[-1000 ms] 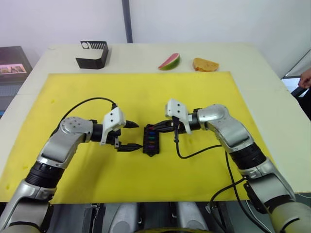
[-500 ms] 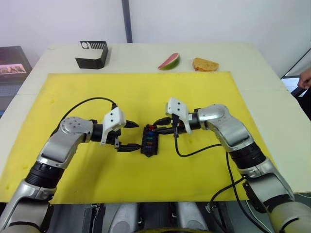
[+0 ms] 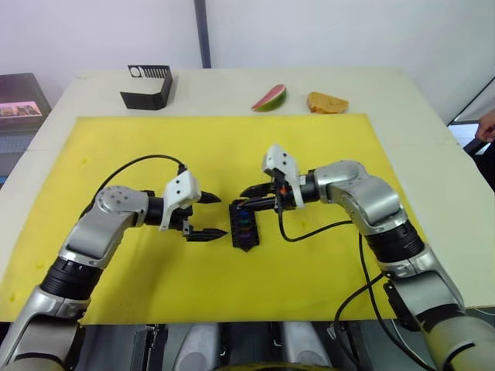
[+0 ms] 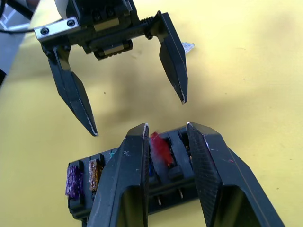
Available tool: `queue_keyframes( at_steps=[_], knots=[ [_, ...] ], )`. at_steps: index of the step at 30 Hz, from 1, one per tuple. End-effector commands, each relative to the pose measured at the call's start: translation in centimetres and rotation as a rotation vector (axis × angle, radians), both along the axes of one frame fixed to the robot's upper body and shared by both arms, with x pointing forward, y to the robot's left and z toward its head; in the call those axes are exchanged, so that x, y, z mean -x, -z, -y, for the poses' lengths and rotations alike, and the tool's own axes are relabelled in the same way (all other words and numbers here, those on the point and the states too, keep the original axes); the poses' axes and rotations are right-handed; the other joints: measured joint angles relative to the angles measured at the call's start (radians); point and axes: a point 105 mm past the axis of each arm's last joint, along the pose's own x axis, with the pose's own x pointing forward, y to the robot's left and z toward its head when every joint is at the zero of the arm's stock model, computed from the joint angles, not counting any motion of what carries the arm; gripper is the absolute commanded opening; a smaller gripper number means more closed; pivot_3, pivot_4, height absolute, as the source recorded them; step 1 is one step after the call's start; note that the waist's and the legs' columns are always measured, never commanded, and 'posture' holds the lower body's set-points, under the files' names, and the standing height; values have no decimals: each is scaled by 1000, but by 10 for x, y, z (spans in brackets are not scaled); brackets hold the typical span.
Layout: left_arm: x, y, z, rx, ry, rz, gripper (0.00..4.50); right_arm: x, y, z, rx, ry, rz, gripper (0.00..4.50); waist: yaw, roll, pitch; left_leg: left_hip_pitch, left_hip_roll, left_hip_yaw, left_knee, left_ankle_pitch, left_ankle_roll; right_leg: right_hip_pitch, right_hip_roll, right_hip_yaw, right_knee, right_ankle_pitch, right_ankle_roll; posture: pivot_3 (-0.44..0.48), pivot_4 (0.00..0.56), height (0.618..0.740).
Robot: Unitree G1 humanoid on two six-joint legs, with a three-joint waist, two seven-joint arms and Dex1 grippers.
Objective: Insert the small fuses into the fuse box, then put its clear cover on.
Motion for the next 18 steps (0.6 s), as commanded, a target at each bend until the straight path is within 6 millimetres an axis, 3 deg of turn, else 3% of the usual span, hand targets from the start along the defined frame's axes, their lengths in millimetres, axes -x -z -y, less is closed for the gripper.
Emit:
queue_keyframes(
  at_steps=[1,13,18],
  knots=[
    [-2,-12,0,14,2,56,4500,0,0,1,30,-17,71,1339,0,0,0,0,0,0,0,0,0,0,0,0,0,0,0,0,150,740],
    [0,-11,0,9,4,51,4500,2,-16,4,-21,-19,73,1339,0,0,0,0,0,0,0,0,0,0,0,0,0,0,0,0,150,740],
    [1,-11,0,11,3,51,4500,7,-13,3,-1,-31,68,1339,0,0,0,0,0,0,0,0,0,0,0,0,0,0,0,0,150,740]
  ],
)
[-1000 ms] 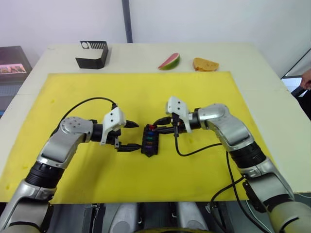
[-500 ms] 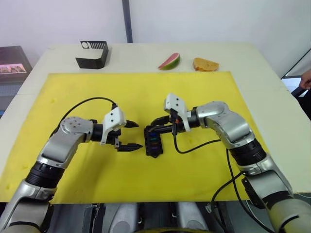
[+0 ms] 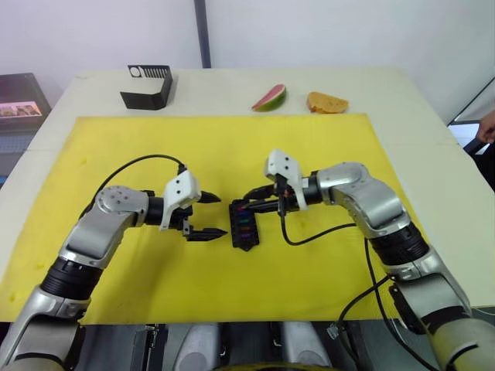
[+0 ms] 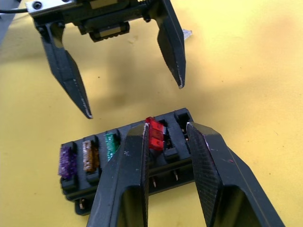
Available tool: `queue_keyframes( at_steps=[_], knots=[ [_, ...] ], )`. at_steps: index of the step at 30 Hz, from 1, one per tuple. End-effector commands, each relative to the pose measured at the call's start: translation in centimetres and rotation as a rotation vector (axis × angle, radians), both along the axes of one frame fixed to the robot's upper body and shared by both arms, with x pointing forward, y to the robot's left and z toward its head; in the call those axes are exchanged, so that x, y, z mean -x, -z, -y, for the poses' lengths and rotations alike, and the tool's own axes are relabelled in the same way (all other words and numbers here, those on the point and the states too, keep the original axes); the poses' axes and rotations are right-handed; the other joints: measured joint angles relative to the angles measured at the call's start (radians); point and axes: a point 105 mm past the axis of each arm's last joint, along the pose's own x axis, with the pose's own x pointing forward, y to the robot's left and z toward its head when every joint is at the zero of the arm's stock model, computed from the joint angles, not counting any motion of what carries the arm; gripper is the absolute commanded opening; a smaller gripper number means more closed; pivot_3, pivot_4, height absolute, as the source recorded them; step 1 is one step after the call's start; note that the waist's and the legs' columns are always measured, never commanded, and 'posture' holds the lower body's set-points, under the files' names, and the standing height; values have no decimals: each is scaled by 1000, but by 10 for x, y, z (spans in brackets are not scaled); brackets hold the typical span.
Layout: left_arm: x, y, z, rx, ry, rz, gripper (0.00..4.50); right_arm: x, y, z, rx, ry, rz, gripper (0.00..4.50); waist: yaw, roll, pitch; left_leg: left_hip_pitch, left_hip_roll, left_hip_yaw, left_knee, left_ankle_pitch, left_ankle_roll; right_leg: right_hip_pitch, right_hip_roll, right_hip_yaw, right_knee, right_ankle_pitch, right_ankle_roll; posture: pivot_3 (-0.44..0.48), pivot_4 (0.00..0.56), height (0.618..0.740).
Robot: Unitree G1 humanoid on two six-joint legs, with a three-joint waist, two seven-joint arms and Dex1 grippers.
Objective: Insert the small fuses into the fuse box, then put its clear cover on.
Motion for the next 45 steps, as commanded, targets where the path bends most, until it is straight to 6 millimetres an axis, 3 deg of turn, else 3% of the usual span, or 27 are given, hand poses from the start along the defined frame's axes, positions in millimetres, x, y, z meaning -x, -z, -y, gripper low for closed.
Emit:
queue_keyframes(
  at_steps=[1,17,27,43,45],
  knots=[
    [1,-10,0,12,5,48,4500,5,-12,-4,-11,-32,53,1339,0,0,0,0,0,0,0,0,0,0,0,0,0,0,0,0,150,740],
    [0,-9,-1,12,-4,45,4500,2,-1,-11,29,-14,58,1339,0,0,0,0,0,0,0,0,0,0,0,0,0,0,0,0,150,740],
    [1,-9,1,18,-3,48,4500,-3,-11,-7,3,19,44,1339,0,0,0,0,0,0,0,0,0,0,0,0,0,0,0,0,150,740],
    [0,-9,2,23,-10,51,4500,-8,-8,-6,32,41,50,1339,0,0,0,0,0,0,0,0,0,0,0,0,0,0,0,0,150,740],
    [0,-9,2,24,-10,52,4500,-8,-7,-6,34,40,53,821,0,0,0,0,0,0,0,0,0,0,0,0,0,0,0,0,150,740]
  ],
)
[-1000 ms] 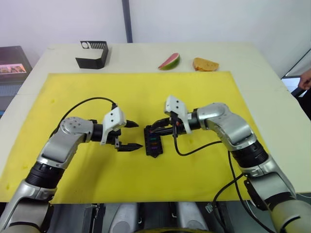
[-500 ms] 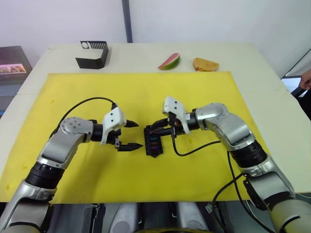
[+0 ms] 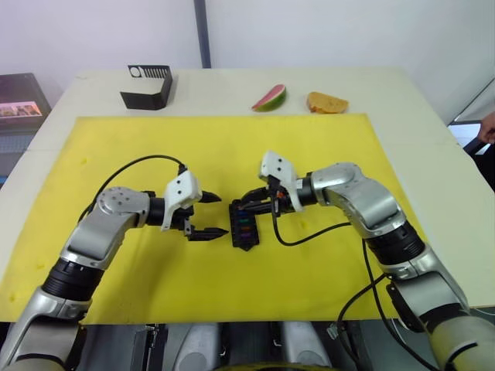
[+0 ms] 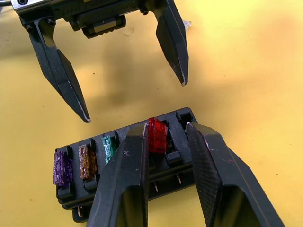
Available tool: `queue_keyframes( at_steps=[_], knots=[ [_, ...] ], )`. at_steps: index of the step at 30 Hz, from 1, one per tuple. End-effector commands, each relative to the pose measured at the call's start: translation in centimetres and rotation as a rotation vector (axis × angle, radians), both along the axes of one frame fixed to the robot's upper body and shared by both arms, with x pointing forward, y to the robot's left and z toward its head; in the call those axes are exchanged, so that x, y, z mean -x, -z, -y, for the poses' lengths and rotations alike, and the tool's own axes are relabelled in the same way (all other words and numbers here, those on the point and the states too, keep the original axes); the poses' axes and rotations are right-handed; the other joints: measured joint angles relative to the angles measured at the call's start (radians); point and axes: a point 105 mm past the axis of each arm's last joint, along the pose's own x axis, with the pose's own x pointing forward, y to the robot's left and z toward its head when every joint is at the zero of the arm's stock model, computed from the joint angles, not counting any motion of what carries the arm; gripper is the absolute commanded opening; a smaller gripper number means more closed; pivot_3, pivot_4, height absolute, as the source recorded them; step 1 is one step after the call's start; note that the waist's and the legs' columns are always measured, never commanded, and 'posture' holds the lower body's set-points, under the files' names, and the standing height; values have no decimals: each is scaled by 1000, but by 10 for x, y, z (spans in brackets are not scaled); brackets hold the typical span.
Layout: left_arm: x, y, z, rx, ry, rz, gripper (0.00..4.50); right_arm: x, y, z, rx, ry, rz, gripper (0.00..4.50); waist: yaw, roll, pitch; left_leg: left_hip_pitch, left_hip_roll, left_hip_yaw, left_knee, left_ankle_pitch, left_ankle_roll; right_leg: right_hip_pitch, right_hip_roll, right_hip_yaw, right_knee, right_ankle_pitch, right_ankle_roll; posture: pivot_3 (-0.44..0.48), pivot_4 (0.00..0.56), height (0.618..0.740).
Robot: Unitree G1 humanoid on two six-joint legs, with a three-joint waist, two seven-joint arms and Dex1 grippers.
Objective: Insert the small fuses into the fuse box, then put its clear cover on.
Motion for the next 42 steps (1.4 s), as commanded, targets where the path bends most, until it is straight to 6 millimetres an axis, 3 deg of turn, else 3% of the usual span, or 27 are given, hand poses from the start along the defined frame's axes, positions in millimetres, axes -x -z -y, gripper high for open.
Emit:
queue_keyframes(
  at_steps=[1,2,3,19,26,42],
  knots=[
    [1,-10,1,16,5,47,4500,-4,-13,0,-2,-3,61,572,0,0,0,0,0,0,0,0,0,0,0,0,0,0,0,0,150,740],
    [0,-10,1,15,4,48,4500,-4,-13,0,3,-8,66,131,0,0,0,0,0,0,0,0,0,0,0,0,0,0,0,0,150,740],
    [0,-10,1,15,3,49,4500,-4,-13,1,4,-11,68,20,0,0,0,0,0,0,0,0,0,0,0,0,0,0,0,0,150,740],
    [-1,-11,2,17,1,60,4500,3,-23,-4,91,-61,121,20,0,0,0,0,0,0,0,0,0,0,0,0,0,0,0,0,150,740],
    [1,-10,3,14,6,54,4500,15,-57,-24,78,-125,107,20,0,0,0,0,0,0,0,0,0,-1,0,0,0,0,0,0,150,740],
    [3,-8,2,16,0,50,4500,8,-52,-24,242,-128,184,20,-1,0,0,0,0,0,0,0,0,-1,0,0,0,0,0,0,150,740]
  ],
)
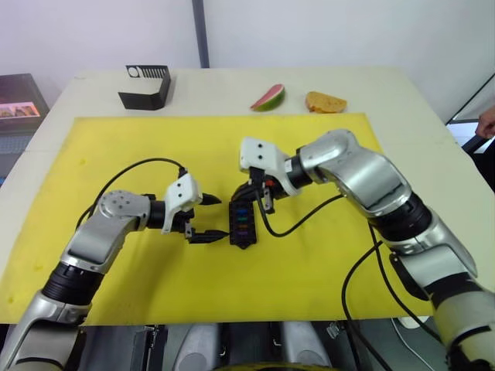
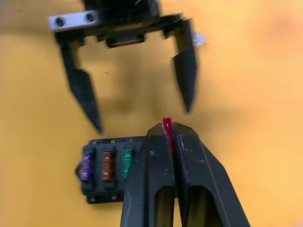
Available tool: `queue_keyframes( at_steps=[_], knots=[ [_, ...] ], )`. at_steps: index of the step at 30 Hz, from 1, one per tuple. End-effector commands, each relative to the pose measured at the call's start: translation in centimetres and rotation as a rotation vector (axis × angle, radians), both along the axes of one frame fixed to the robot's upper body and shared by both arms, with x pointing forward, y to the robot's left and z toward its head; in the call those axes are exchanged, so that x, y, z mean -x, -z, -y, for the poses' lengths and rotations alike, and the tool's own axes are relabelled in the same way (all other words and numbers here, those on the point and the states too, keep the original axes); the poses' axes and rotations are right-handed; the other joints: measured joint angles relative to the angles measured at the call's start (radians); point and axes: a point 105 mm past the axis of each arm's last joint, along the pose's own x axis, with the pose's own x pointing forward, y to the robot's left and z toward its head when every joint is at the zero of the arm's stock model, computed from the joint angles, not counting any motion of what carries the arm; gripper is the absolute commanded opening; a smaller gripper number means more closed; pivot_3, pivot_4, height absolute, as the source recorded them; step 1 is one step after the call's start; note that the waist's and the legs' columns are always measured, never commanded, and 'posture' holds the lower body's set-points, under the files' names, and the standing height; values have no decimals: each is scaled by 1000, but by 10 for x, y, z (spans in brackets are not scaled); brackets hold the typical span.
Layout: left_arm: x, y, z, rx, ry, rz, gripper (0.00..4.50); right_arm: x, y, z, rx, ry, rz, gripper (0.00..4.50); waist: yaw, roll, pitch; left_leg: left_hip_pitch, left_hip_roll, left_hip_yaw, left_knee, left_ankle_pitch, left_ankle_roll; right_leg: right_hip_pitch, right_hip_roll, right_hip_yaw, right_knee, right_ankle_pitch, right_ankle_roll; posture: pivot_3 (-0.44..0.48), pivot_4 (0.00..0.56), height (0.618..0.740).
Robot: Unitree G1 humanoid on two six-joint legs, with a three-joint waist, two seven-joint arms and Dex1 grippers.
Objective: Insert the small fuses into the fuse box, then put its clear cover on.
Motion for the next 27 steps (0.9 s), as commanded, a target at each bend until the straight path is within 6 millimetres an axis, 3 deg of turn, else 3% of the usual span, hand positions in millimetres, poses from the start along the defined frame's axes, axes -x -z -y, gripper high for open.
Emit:
queue_keyframes(
  at_steps=[1,27],
  knots=[
    [0,-12,2,13,13,52,4500,-1,-4,-1,31,-4,27,20,0,0,0,0,0,0,0,0,0,0,0,0,0,0,0,0,150,740],
    [2,-16,6,13,36,60,4500,-6,11,8,108,-7,6,20,0,0,0,0,0,0,0,0,0,0,0,0,0,0,0,0,150,740]
  ],
)
